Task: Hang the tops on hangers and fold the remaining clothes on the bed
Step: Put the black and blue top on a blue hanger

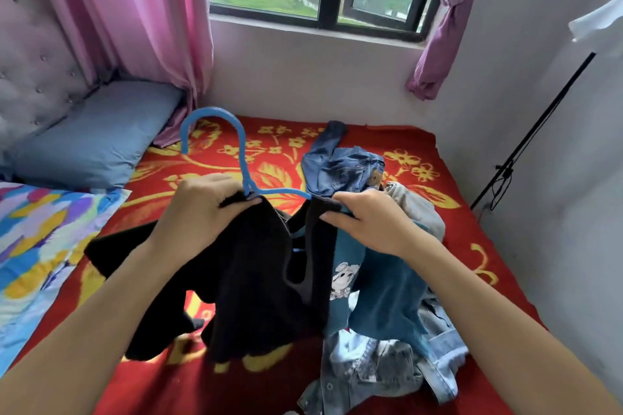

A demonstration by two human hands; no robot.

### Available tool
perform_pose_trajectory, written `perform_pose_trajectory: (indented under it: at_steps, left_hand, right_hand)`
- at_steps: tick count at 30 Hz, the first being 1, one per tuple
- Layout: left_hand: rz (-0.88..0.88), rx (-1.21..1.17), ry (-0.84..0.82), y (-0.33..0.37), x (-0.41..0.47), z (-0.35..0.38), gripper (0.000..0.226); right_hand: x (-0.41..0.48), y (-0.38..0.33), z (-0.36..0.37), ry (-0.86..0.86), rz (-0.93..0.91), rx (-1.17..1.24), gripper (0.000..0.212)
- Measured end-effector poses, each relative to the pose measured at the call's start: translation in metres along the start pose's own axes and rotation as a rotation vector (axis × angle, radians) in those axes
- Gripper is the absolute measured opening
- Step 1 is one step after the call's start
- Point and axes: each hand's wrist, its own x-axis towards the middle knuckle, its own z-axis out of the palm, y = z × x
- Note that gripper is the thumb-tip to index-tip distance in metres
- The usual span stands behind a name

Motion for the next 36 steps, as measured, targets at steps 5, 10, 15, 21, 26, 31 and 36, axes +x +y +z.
perform_pose_trajectory:
  at_steps: [5, 10, 15, 21, 26, 31, 36]
  left_hand:
    - [-0.144, -0.056, -0.093, -0.020, -0.009, -0.023, 0.020]
    - [-0.477, -0.145, 0.031, -0.046, -0.031, -0.058, 0.073]
    - [-0.495, -0.180, 0.036, -0.045, -0.033, -0.065, 0.073]
    - [-0.432, -0.158, 0.046, -0.035, -0.034, -0.077, 0.071]
    - [-0.428, -0.048, 0.085, -0.023, -0.041, -0.099, 0.078]
    - [-0.404, 0.195, 0.141, -0.002, -0.068, -0.143, 0.059]
    - [-0.500, 0.376, 0.243, 0.036, -0.104, -0.167, 0.029]
  right_hand:
    - [0.005, 0.018, -0.010, 0.086, 0.075, 0.172, 0.042]
    - [-0.004, 0.062, -0.014, 0.234, 0.198, 0.464, 0.043]
    - [0.000, 0.070, -0.011, 0.060, 0.209, 0.410, 0.041]
    - [0.012, 0.048, -0.017, 0.034, 0.145, 0.546, 0.022]
    - [0.039, 0.028, -0.013, 0.008, 0.064, 0.722, 0.023]
    - [0.071, -0.019, -0.013, -0.010, -0.103, 0.846, 0.039]
    - [0.090, -0.080, -0.005, -0.035, -0.332, 0.802, 0.012]
